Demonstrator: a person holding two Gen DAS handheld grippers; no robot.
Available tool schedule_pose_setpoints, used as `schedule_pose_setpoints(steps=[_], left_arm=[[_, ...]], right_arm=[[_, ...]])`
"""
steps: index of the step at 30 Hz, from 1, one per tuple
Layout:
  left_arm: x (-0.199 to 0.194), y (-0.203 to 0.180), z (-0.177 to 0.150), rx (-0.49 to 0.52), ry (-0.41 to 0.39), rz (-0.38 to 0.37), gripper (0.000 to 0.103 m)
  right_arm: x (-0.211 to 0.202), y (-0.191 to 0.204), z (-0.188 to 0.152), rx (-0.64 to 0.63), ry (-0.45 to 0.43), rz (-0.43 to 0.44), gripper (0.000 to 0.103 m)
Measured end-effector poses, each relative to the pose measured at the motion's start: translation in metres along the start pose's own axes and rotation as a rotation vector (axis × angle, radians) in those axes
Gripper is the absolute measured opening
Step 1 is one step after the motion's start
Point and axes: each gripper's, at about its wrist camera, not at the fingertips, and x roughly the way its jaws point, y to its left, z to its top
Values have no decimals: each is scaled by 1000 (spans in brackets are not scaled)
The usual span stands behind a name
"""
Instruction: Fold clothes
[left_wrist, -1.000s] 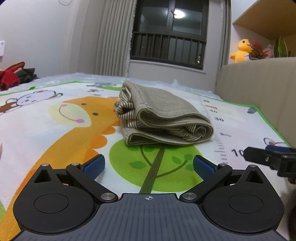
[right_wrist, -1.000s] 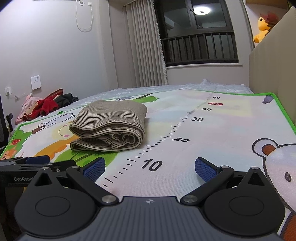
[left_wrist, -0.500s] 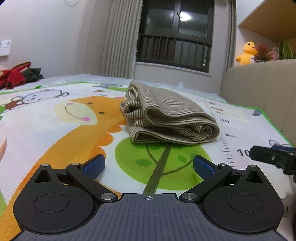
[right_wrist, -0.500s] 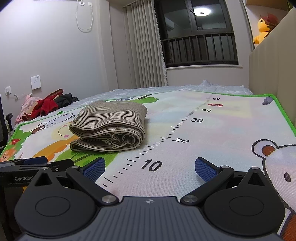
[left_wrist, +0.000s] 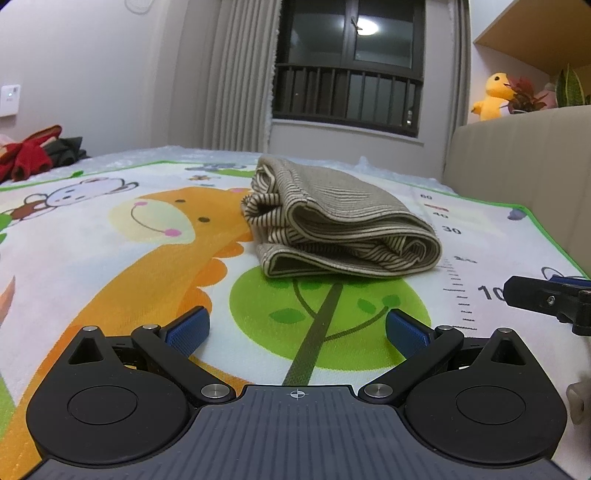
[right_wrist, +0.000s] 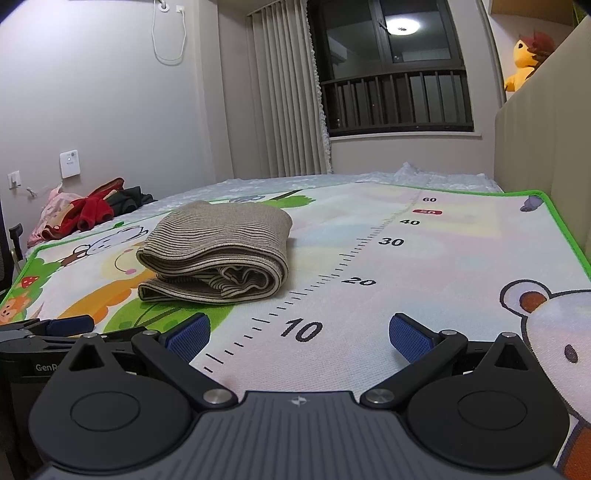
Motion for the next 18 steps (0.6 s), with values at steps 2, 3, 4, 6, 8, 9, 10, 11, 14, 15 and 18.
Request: schedule_pose_setpoints(steps=[2,3,4,6,8,9,10,11,14,15,18], left_arm=[[0,0,0,1,1,1,103],[0,0,0,0,1,1,103],[0,0,-1,0,2,1,103],[0,0,-1,-1,3,1,103],[0,0,-1,1,4,3,103],[0,0,-1,2,5,4,103],[1,-1,-1,4,6,6,103],[1,-1,-1,4,5,6,103],[1,0,-1,4,5,4,103],[1,0,-1,3,5,4,103],[1,0,-1,2,6,3,103]], right_arm=[[0,0,0,-1,-1,0,103],[0,0,0,-1,-1,-1,103],[0,0,0,-1,-1,-1,103],[-1,0,-1,-1,-2,-2,103],[-1,0,-1,0,-4,-3,103],[-1,0,-1,0,-6,-4,103],[-1,0,-1,0,-7,-5,103],[-1,0,-1,0,-8,-5,103],[-1,0,-1,0,-8,-5,103],[-1,0,-1,0,-8,-4,103],[-1,-1,-1,0,-8,-4,103]])
